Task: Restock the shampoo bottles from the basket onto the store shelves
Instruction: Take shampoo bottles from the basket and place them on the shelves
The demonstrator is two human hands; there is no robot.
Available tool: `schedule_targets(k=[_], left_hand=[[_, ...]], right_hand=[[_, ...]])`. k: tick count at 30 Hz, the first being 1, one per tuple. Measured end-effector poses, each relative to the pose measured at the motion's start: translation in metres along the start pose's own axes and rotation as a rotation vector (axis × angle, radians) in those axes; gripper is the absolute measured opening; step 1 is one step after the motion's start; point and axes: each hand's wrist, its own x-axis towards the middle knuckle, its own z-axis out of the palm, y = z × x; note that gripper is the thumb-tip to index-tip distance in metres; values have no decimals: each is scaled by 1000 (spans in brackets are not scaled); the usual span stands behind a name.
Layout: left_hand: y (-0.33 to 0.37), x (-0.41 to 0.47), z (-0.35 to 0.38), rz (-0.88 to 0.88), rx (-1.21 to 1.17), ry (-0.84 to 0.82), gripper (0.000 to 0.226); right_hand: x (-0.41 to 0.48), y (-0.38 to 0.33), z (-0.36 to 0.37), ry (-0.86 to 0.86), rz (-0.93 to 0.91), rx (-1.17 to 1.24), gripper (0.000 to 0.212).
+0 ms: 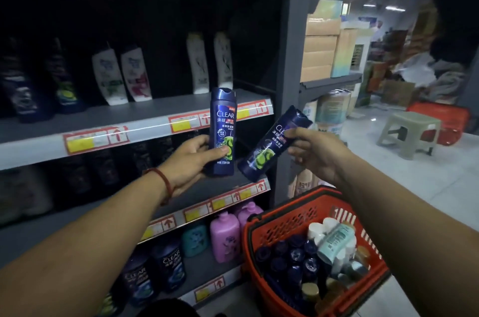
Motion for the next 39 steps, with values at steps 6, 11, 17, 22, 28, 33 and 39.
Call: schedule_targets(k=[6,11,17,22,28,33,39], left_hand=[[41,-18,-43,65,-10,103,33],[71,-35,-94,160,70,261,29],[97,-51,-167,178,104,479,24],[111,-49,-216,194,90,557,23],[120,-30,-255,250,247,664,24],[111,-11,-274,235,514,637,32],[100,3,-281,233,605,631,35]], right_hand=[[4,-16,70,-165,18,151,33],[11,-31,141,-263,77,207,29],[14,-37,223,-500,180,174,22],[31,-36,289,-481,-4,103,27],[57,-35,345,-396,-174,15,31],[75,-30,375,-421,-283,-46,44],[91,-9,393,-455,-305,-85,46]])
